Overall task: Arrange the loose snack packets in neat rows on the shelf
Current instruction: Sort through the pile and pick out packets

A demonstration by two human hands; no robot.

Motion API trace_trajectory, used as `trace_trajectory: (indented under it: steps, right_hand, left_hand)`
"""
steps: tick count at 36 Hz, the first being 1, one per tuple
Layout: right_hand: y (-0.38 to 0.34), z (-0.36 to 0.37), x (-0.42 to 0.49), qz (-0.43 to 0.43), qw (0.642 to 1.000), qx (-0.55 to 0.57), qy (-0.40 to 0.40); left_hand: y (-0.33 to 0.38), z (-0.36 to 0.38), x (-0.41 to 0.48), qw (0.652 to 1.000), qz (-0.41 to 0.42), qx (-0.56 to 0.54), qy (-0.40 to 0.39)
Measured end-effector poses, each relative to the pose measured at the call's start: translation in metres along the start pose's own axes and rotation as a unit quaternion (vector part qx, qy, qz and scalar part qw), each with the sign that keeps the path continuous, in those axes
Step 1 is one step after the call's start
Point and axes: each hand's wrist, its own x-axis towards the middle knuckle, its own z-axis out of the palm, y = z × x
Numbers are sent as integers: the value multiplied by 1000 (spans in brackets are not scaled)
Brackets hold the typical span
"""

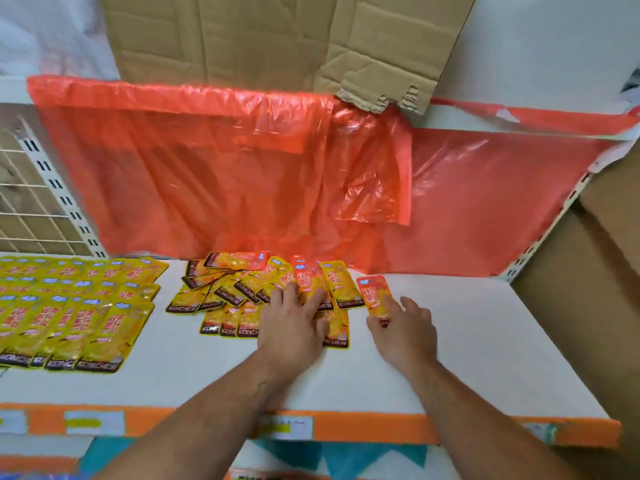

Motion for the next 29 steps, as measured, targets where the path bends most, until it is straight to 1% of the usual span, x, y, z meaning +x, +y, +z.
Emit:
trace_trajectory:
  steps: [2, 3, 5, 7, 10, 12, 15, 17, 21, 24, 27, 29]
  right_hand:
    - [3, 6, 1, -17, 1000, -7, 12]
    - [3, 8, 1, -18, 1000, 4, 25]
    - [4, 10, 2, -8, 997, 54, 53]
    - [6, 12, 2, 4, 994, 94, 62]
    - [8, 13, 0, -6, 992, 107, 69]
    - [8, 14, 0, -4, 991, 113, 71]
    - [6, 14, 1, 4, 992, 111, 66]
    - [4, 12, 0, 8, 992, 107, 62]
    - [1, 8, -1, 11, 995, 91, 44]
    - [0, 7, -1, 17, 995, 89, 30]
    - [2, 7, 0, 20, 993, 115, 22]
    - [3, 7, 2, 22, 987, 156, 21]
  left_hand:
    - [1, 3, -2, 1000, -10, 15, -24]
    - [2, 3, -4, 1000, -13, 13, -21]
    - [5, 4, -7, 1000, -12, -14, 13]
    - [9, 8, -9, 998, -20, -47, 48]
    - [15, 11, -15, 993, -63, -73, 70]
    - [16, 13, -21, 985, -110, -107, 74]
    - [17, 12, -30, 961, -204, -175, 58]
    - [17, 10, -35, 951, -235, -193, 52]
    - [17, 6, -37, 939, -263, -217, 37]
    - [17, 6, -37, 940, -269, -209, 26]
    - [15, 7, -35, 936, -280, -211, 20]
    - [15, 5, -35, 931, -290, -220, 16]
